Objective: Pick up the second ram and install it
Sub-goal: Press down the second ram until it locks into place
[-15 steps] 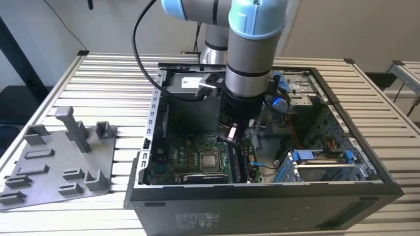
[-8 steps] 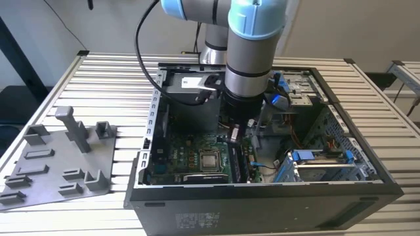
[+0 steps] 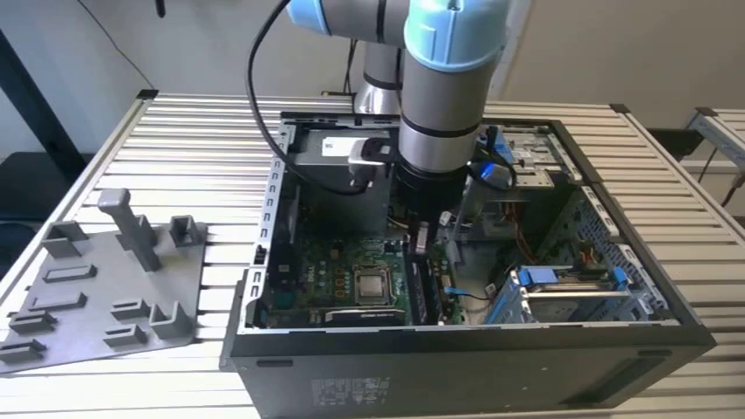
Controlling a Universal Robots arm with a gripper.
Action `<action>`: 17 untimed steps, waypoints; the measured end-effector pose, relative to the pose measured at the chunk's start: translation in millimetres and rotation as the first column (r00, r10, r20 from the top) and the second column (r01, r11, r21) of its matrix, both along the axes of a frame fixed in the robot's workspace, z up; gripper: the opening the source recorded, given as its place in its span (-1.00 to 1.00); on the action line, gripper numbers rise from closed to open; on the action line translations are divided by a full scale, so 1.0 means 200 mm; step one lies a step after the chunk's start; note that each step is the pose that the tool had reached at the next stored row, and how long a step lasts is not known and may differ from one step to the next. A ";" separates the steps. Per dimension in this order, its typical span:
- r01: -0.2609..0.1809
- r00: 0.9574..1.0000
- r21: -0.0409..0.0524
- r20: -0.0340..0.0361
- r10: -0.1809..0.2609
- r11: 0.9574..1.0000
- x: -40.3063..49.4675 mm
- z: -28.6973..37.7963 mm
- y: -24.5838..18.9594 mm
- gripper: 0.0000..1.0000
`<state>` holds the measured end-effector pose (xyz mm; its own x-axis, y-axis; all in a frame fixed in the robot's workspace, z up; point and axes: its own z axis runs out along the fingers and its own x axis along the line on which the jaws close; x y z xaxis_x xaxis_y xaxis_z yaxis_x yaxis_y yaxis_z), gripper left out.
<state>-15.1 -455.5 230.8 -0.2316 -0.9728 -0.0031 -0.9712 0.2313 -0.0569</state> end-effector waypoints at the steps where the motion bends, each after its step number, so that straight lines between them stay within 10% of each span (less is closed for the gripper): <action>1: -0.014 1.000 0.000 0.000 0.014 1.000 0.000 0.000 0.000 -0.79; 17: -0.179 0.984 0.000 0.000 0.179 0.984 0.000 -0.006 -0.024 -0.79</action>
